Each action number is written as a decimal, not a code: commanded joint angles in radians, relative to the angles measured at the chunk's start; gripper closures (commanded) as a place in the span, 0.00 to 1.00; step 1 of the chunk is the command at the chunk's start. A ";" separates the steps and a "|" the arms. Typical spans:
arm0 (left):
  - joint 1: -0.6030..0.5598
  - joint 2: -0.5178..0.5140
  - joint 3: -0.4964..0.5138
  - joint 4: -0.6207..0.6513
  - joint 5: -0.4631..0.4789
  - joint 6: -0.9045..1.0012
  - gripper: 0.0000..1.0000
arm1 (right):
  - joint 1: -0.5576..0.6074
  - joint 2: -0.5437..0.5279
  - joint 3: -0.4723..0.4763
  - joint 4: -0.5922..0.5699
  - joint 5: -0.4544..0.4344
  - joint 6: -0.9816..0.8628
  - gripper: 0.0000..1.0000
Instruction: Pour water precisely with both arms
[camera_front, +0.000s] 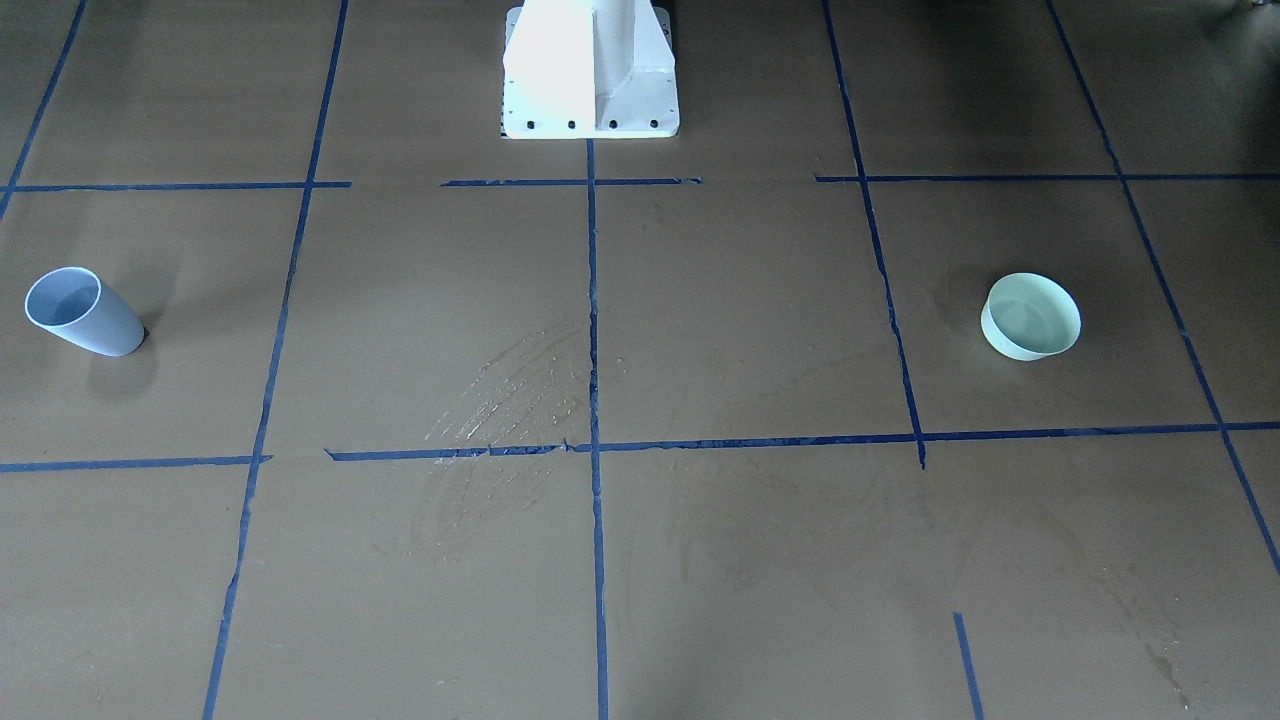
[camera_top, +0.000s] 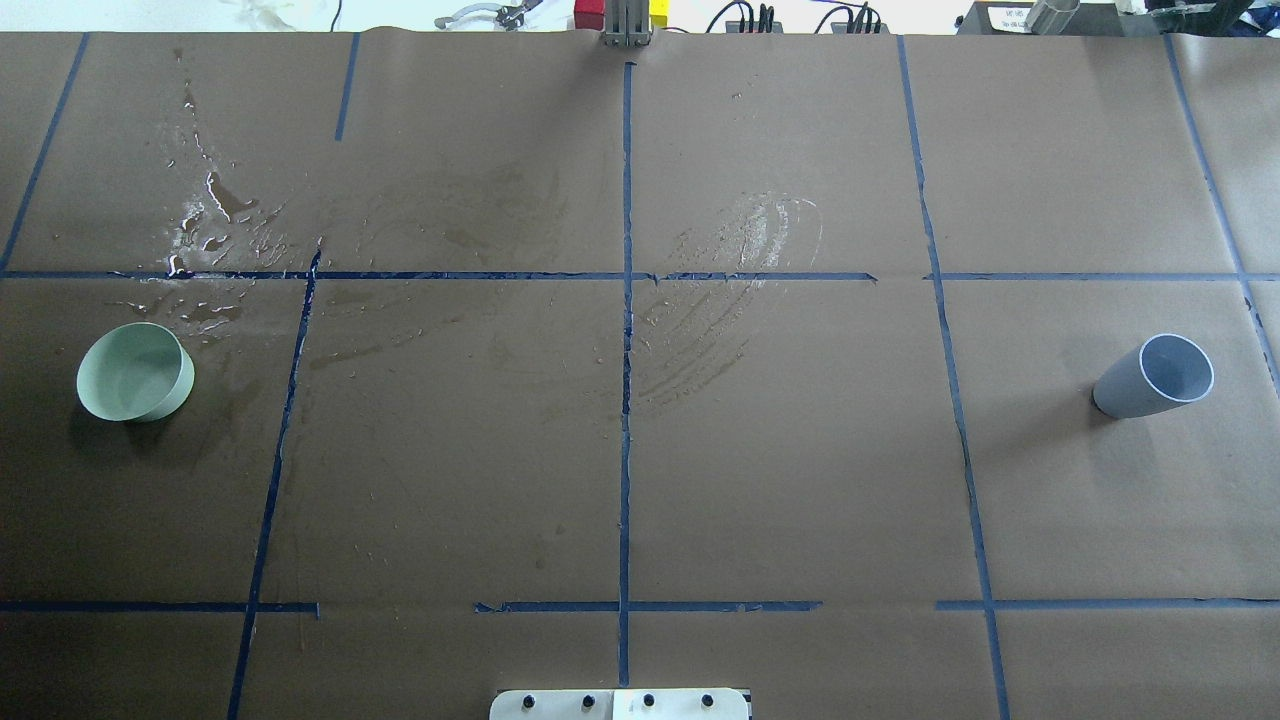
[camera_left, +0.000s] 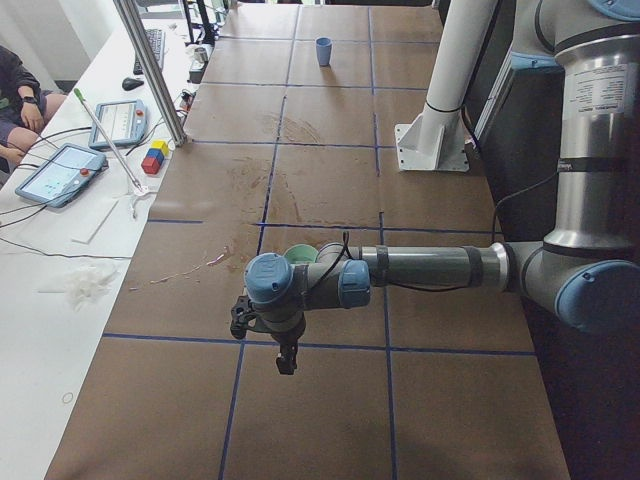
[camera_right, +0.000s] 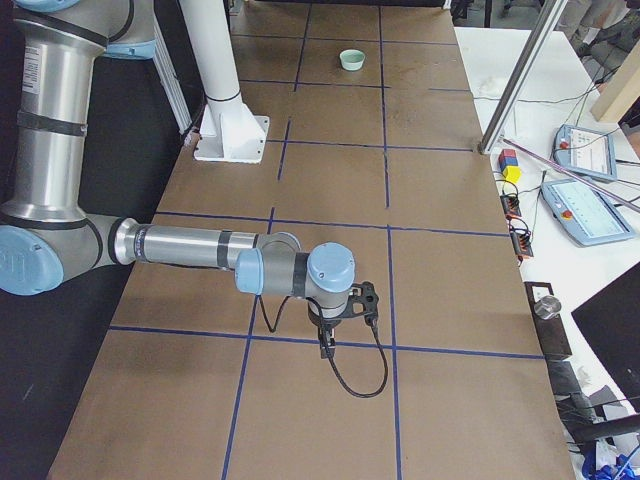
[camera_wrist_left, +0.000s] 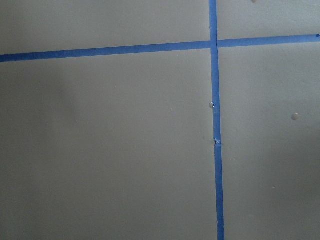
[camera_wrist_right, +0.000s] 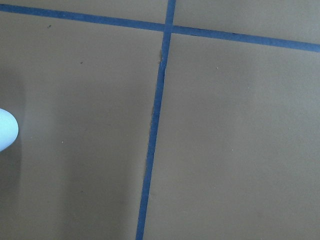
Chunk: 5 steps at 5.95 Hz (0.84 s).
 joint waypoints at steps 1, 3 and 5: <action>0.000 0.000 -0.005 -0.002 -0.002 0.000 0.00 | 0.000 0.001 0.003 0.001 0.002 0.001 0.00; 0.000 -0.003 -0.025 -0.005 -0.008 -0.002 0.00 | -0.002 0.015 0.043 0.021 0.008 0.008 0.00; 0.003 -0.035 -0.019 -0.071 -0.003 -0.009 0.00 | -0.002 0.003 0.037 0.056 0.009 0.000 0.00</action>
